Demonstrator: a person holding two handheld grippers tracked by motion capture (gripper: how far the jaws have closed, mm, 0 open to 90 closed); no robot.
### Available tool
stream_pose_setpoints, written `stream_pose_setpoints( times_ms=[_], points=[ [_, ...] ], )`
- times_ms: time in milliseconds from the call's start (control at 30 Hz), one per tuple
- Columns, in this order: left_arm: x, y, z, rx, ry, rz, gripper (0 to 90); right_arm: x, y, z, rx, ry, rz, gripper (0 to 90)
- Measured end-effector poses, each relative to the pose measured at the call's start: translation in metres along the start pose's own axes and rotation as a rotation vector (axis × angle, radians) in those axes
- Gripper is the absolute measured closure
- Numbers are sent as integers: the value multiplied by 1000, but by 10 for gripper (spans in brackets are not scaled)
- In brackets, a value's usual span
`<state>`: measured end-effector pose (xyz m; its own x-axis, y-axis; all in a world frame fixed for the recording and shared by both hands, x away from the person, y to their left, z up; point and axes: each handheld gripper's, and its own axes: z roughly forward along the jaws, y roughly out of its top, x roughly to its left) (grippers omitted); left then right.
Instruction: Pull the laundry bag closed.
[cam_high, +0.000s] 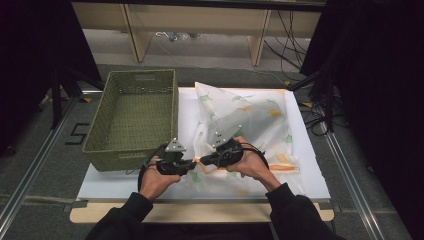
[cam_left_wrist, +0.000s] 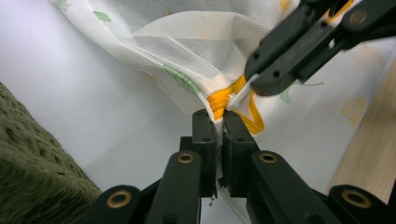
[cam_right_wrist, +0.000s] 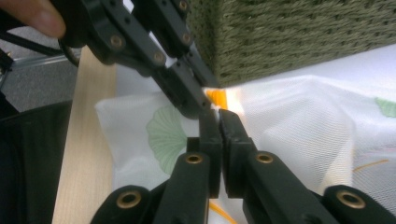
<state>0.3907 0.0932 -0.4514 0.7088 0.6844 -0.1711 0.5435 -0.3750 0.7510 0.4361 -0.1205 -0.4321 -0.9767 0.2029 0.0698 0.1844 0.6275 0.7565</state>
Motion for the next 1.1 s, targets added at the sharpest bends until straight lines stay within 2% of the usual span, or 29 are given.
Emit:
stream_pose_setpoints(
  times_ms=[100,200,267,433,500,567,633,700,733,800,900,1033,1067,1100],
  points=[
    [0,0,1,9,2,5,849,0,0,-3,7,0,18,876],
    [-1,0,1,10,-4,3,849,1,1,-4,-19,12,20,875],
    [-1,0,2,12,9,4,849,1,2,-4,-23,5,13,885],
    [-2,1,2,10,3,2,848,2,2,-4,-9,11,5,895],
    [-2,1,2,11,5,16,848,3,2,-3,-1,20,-11,894],
    [-3,1,2,8,4,10,847,3,2,-3,4,14,-7,886],
    [-3,1,1,5,3,12,846,2,2,-4,13,-12,0,870],
    [-3,1,1,-1,-1,17,835,2,2,-4,10,-10,-9,865],
    [-3,2,2,5,-9,36,826,1,1,-5,18,-36,7,862],
    [-4,1,3,26,-41,57,808,-1,0,-6,27,-45,29,857],
    [-5,-2,5,42,-42,64,786,-4,-4,-6,41,-53,45,850],
    [-5,-5,5,55,-36,73,743,-6,-6,-6,40,-56,38,847],
    [-4,-6,5,57,-45,83,743,-6,-6,-7,44,-55,40,846],
    [-5,-9,5,76,-45,75,722,-6,-6,-7,41,-55,47,846]
  ],
)
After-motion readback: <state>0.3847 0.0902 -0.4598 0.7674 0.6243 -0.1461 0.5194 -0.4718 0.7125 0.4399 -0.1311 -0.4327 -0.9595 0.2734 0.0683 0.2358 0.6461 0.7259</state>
